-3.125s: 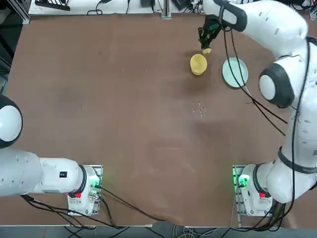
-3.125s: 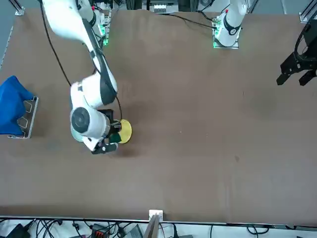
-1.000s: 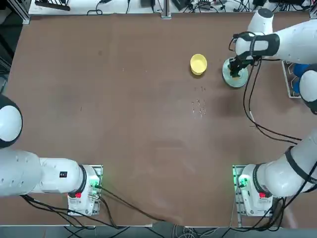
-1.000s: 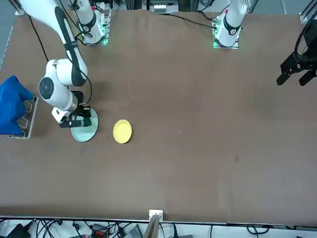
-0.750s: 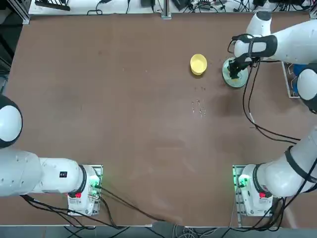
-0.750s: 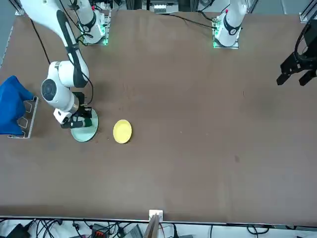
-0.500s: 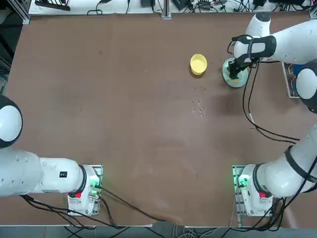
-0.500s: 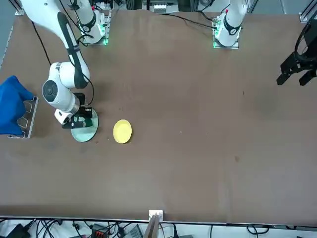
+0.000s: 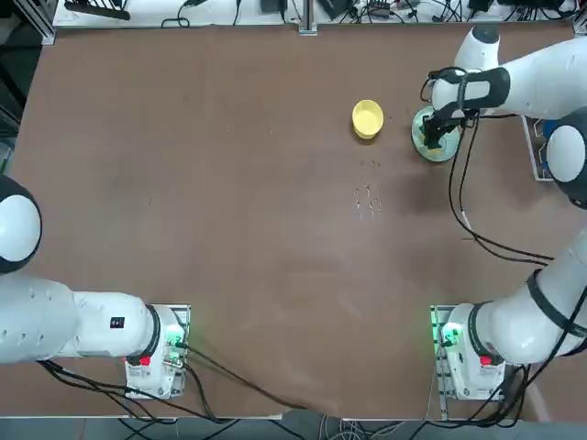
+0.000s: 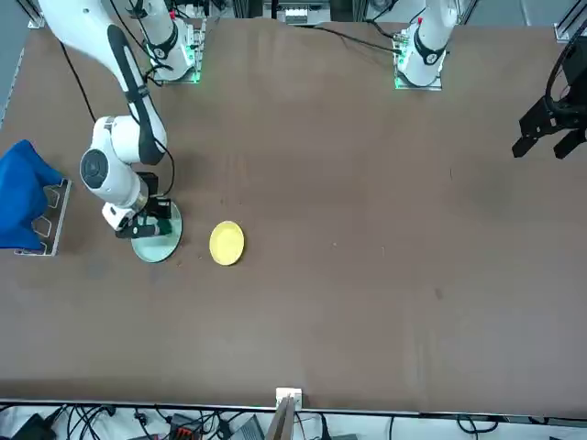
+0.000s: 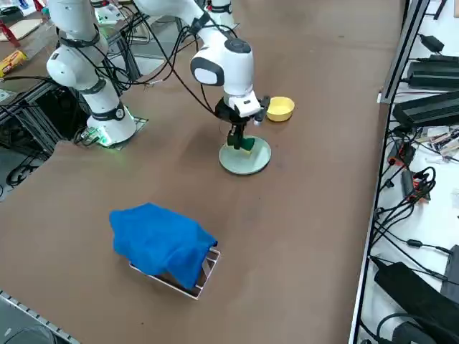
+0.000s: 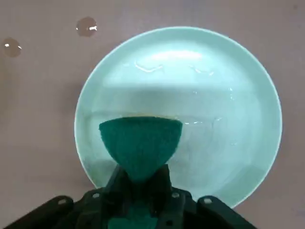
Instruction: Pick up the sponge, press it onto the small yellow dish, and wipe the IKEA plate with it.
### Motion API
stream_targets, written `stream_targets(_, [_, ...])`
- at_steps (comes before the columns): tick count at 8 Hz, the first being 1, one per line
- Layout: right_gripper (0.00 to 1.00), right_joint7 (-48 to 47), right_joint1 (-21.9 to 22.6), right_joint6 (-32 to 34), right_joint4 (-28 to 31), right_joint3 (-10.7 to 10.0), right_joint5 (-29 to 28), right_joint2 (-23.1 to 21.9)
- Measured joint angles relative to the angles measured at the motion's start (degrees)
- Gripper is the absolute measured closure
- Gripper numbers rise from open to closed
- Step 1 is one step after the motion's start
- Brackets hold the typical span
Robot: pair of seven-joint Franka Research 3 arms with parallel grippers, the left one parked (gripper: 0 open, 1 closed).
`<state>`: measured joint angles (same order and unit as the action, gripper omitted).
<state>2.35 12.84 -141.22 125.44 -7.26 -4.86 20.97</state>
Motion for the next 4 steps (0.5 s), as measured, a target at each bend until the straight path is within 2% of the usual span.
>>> stream_targets(4, [0.78, 0.4, -0.7, -0.7, 0.3, 0.0, 0.0, 0.9])
